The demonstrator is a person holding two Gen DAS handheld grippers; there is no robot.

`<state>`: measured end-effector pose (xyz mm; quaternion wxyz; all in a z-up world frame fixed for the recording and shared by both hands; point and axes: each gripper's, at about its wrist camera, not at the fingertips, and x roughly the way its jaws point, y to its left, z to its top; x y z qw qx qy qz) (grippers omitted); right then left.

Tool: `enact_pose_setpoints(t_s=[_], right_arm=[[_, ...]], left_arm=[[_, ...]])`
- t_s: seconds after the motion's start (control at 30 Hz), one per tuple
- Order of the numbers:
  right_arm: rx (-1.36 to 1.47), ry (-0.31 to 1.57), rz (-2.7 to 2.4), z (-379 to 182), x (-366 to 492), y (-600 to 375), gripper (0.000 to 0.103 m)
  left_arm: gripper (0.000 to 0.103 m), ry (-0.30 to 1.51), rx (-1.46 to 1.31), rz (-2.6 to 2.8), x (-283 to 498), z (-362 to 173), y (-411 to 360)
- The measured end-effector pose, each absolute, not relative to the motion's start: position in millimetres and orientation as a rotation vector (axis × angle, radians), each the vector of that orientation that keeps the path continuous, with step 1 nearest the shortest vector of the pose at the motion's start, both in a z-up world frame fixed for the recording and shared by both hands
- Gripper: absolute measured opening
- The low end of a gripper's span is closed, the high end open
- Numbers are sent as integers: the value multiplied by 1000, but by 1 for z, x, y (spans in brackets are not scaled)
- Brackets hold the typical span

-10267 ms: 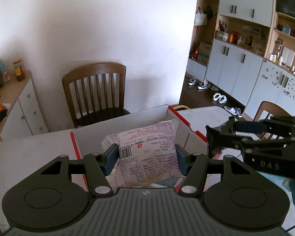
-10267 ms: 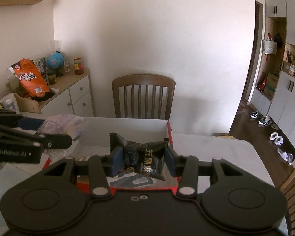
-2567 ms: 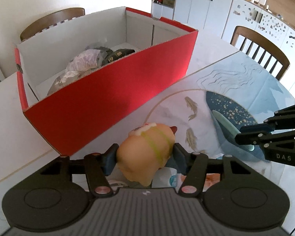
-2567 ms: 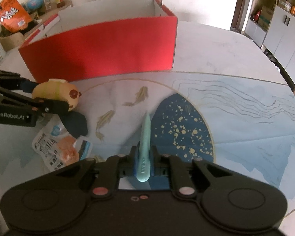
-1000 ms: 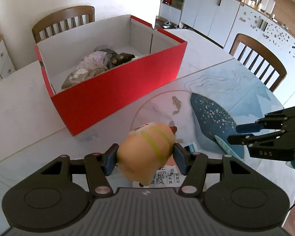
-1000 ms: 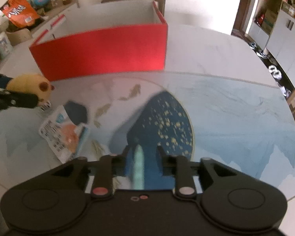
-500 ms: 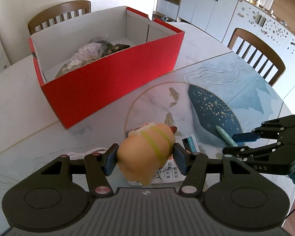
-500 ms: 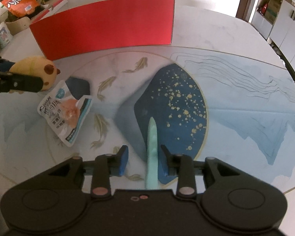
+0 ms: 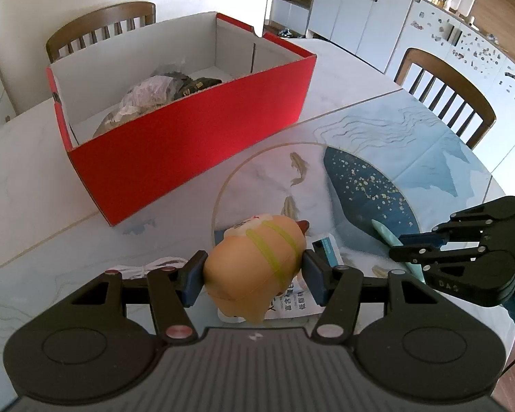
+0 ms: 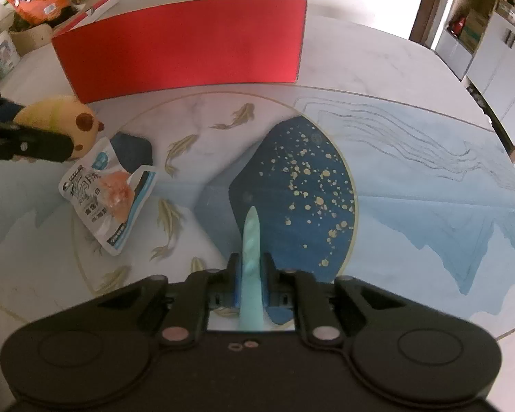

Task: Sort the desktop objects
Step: 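Lift the plush toy and green stick and carry both over the red box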

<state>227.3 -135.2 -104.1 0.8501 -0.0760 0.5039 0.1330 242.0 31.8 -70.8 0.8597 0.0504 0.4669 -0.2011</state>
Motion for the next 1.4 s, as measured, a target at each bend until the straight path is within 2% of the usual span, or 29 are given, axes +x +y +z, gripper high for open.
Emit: enact_pose_setpoints(t_s=[0.27, 0.73, 1.4], right_arm=[[-168, 1016, 305, -83, 227, -130, 10], [-110, 895, 394, -13, 246, -112, 10], [-89, 771, 468, 50, 304, -93, 10]], left_arm=[[58, 959, 102, -416, 241, -60, 32], [58, 890, 98, -385, 245, -24, 30], [58, 811, 79, -303, 295, 23, 33]])
